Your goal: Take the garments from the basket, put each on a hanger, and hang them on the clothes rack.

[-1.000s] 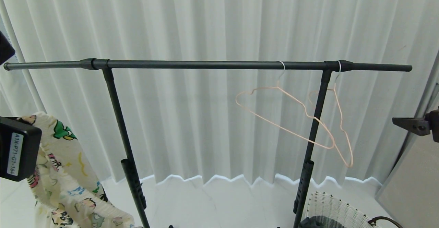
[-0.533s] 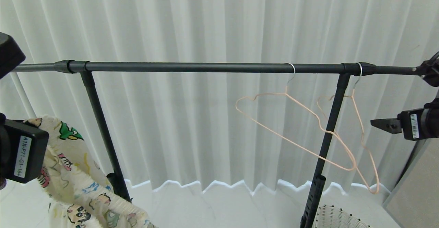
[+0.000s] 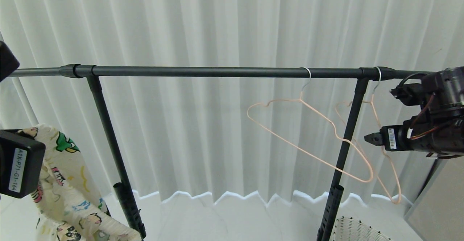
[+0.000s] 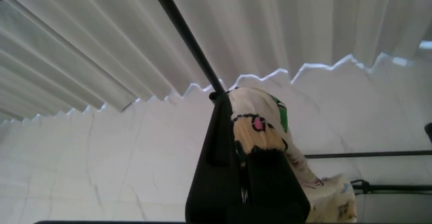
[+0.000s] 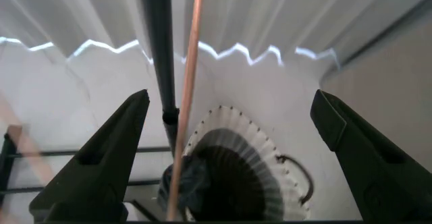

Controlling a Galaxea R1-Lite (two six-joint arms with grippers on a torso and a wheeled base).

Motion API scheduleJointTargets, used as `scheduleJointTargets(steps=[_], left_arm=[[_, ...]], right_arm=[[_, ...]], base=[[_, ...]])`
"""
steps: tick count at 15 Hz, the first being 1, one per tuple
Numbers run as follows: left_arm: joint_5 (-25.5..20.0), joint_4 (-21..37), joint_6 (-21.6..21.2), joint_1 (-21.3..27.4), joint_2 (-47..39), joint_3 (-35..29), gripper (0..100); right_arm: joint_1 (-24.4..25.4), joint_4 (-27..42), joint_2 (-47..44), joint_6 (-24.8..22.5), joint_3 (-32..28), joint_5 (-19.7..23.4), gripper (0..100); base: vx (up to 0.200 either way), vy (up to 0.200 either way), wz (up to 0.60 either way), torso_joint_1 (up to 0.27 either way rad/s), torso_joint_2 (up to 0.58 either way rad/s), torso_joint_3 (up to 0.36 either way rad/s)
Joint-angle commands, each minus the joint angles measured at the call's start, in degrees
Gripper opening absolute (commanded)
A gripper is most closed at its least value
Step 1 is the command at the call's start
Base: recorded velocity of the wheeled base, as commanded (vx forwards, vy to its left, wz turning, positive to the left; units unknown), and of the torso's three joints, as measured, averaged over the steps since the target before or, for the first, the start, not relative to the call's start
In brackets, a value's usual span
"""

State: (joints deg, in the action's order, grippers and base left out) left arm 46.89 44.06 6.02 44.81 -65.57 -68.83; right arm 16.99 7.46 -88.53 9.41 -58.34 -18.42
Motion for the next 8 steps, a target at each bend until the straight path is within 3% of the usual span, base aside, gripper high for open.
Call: scheduleJointTargets(steps=[1, 3, 8], left_arm=[[0.05, -0.02, 0.04, 0.01, 0.01, 0.10, 0], [0.05, -0.02, 0.04, 0.01, -0.08, 0.10, 0], [0.14, -0.02, 0.04, 0.01, -0.08, 0.01, 0]], right_arm=[[1.20, -0.08, -4.81, 3.60, -0.37, -1.00, 100], [2.52, 0.19, -5.51, 7.73, -1.69, -1.09, 100], [2.17, 0.19, -6.13, 8.78, -1.51, -1.18, 100]], base=[[0.000, 0.000, 0.00, 0.000, 0.00, 0.000], [0.000, 0.000, 0.00, 0.000, 0.00, 0.000], [0.000, 0.000, 0.00, 0.000, 0.00, 0.000]])
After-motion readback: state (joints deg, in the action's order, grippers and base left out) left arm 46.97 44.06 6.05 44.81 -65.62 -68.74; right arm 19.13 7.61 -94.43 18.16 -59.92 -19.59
